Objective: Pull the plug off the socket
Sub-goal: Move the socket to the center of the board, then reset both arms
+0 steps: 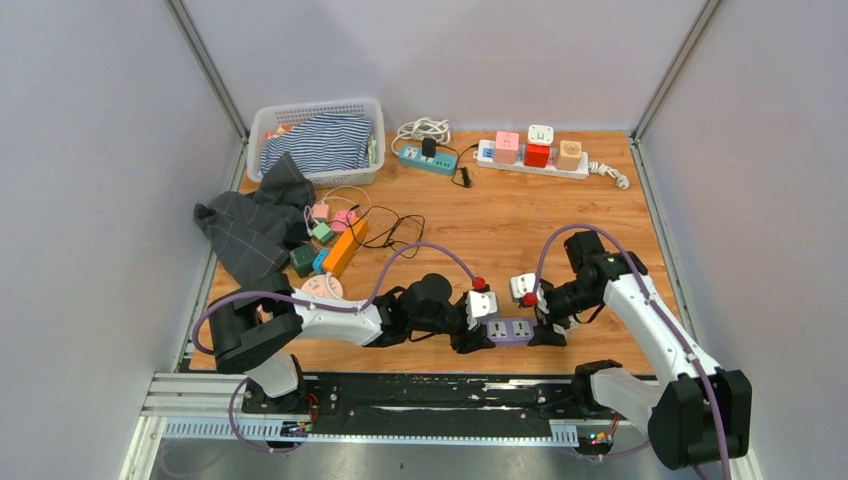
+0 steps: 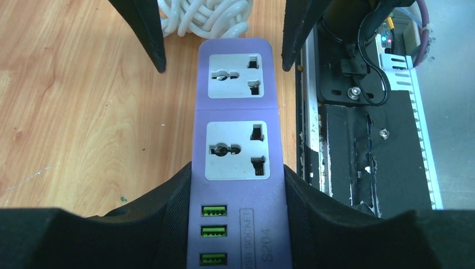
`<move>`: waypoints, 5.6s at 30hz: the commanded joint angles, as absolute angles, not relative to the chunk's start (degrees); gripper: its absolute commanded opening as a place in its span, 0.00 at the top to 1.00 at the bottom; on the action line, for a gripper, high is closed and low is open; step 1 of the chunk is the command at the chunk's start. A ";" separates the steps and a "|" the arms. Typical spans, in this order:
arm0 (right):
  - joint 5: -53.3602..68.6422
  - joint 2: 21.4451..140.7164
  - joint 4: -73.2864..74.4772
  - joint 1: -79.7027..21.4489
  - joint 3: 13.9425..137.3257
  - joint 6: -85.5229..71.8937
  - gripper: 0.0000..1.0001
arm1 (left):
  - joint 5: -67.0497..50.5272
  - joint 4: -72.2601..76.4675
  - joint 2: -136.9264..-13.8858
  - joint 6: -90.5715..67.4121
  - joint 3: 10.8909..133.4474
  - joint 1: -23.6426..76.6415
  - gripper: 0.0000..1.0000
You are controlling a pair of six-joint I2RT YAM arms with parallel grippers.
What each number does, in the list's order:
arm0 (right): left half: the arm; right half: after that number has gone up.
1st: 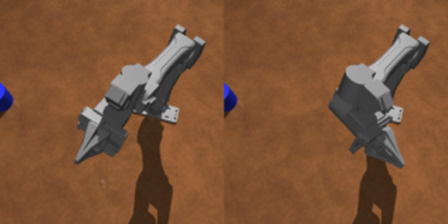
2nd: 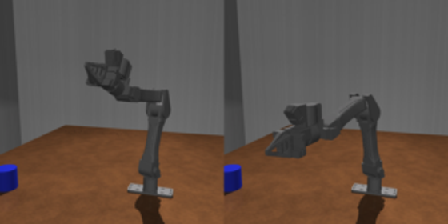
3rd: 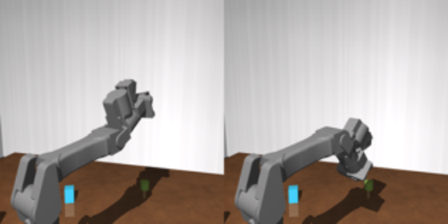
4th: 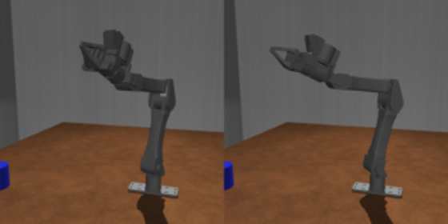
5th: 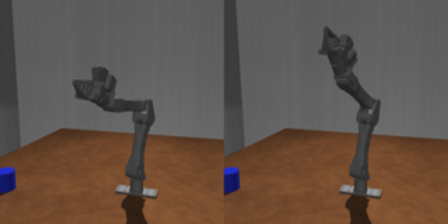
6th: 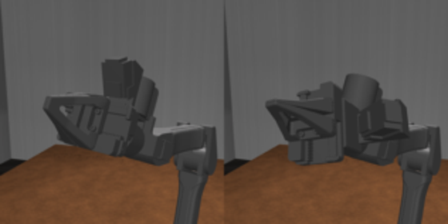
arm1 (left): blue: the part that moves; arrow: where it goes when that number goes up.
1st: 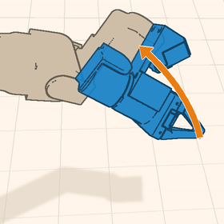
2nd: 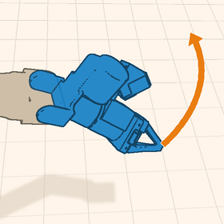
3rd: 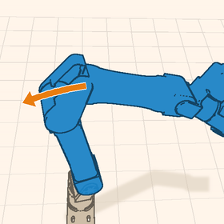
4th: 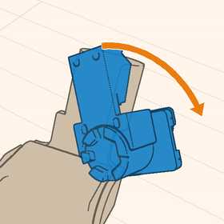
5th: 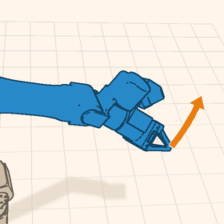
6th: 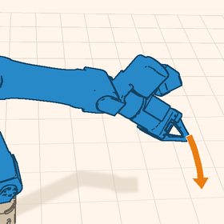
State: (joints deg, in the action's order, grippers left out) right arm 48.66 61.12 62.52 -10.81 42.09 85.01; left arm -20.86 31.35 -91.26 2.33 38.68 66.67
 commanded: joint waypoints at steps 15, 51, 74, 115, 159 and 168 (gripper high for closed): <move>52.44 42.90 56.48 0.99 45.26 70.44 0.12 | -16.00 33.35 -90.63 -16.33 39.49 55.68 1.00; 50.80 39.95 48.96 3.78 40.08 67.94 0.14 | 50.15 -9.92 -73.79 -50.58 48.60 32.72 1.00; 51.06 40.34 48.92 4.31 39.64 68.04 0.13 | 42.75 -11.42 -79.11 -49.41 51.75 31.63 0.30; 48.82 31.67 33.69 8.88 46.34 26.23 0.00 | 3.04 -21.28 -44.78 2.35 55.10 32.78 0.00; 26.25 28.56 24.94 15.02 41.58 15.19 0.00 | 3.26 -12.31 -28.32 8.25 37.66 32.71 0.00; 26.37 28.47 24.83 14.99 41.05 15.86 0.00 | 2.90 -12.44 -28.74 8.26 37.53 32.74 0.00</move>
